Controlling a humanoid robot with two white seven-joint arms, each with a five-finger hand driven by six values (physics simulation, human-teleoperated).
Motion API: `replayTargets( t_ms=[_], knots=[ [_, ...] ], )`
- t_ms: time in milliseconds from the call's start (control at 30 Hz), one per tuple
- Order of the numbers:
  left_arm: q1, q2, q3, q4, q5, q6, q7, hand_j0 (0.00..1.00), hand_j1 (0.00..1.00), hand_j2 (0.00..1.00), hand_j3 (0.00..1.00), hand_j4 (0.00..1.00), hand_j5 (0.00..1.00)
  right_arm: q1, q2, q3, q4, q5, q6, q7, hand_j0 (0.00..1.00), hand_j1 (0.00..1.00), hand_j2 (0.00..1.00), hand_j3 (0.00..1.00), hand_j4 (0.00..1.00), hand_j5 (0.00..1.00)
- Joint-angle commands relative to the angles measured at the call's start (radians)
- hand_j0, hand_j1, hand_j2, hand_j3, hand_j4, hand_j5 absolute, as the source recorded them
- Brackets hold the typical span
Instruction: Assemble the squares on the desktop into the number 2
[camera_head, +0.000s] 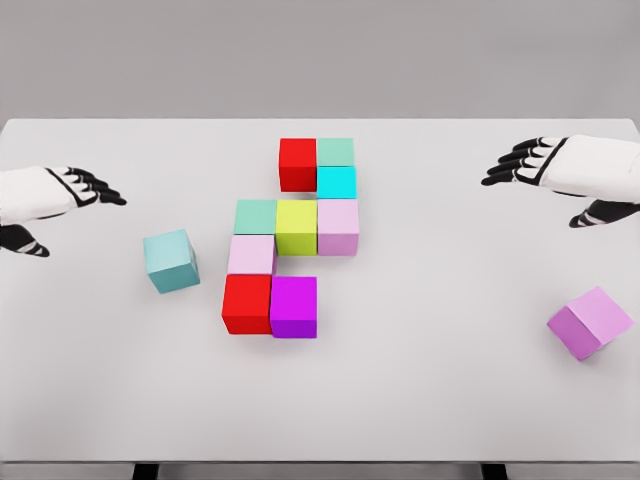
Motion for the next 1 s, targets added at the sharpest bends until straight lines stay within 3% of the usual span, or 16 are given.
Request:
replayTargets(
  t_ms=[0,67,200,300,433,667,967],
  knots=[
    [-0.002,-0.041,0.002,0.000,-0.094,0.002,-0.004,1.00,1.00,1.00,1.00,1.00,1.00,0.000,-0.001,0.000,-0.001,-0.005,0.003,0.000,1.00,1.00,1.00,1.00,1.00,1.00],
    [-0.025,-0.099,-0.004,0.007,-0.173,0.002,-0.008,1.00,1.00,1.00,1.00,1.00,1.00,0.000,-0.002,-0.002,-0.001,-0.006,0.003,0.000,1.00,1.00,1.00,1.00,1.00,1.00],
    [-0.029,-0.144,-0.008,0.007,-0.241,0.002,-0.008,1.00,1.00,1.00,1.00,1.00,1.00,-0.002,-0.019,0.000,0.000,-0.017,0.003,0.000,1.00,1.00,1.00,1.00,1.00,1.00],
    [-0.029,-0.142,-0.016,0.007,-0.242,0.002,-0.008,1.00,1.00,1.00,1.00,1.00,1.00,0.012,-0.113,0.000,0.012,-0.083,0.003,0.000,1.00,1.00,1.00,1.00,1.00,1.00],
    [-0.031,-0.151,-0.022,0.008,-0.273,0.002,-0.008,1.00,1.00,1.00,1.00,1.00,1.00,0.032,-0.168,0.003,0.049,-0.092,0.003,0.000,1.00,1.00,1.00,1.00,1.00,1.00],
    [-0.029,-0.184,-0.031,0.008,-0.305,0.002,-0.008,1.00,1.00,1.00,1.00,1.00,1.00,0.090,-0.199,0.006,0.114,-0.092,0.003,0.000,1.00,1.00,1.00,1.00,1.00,1.00],
    [-0.031,-0.200,-0.024,0.002,-0.295,0.002,0.002,1.00,1.00,1.00,1.00,1.00,1.00,0.204,-0.206,0.006,0.118,-0.088,0.003,0.000,1.00,1.00,1.00,1.00,1.00,1.00]
  ],
)
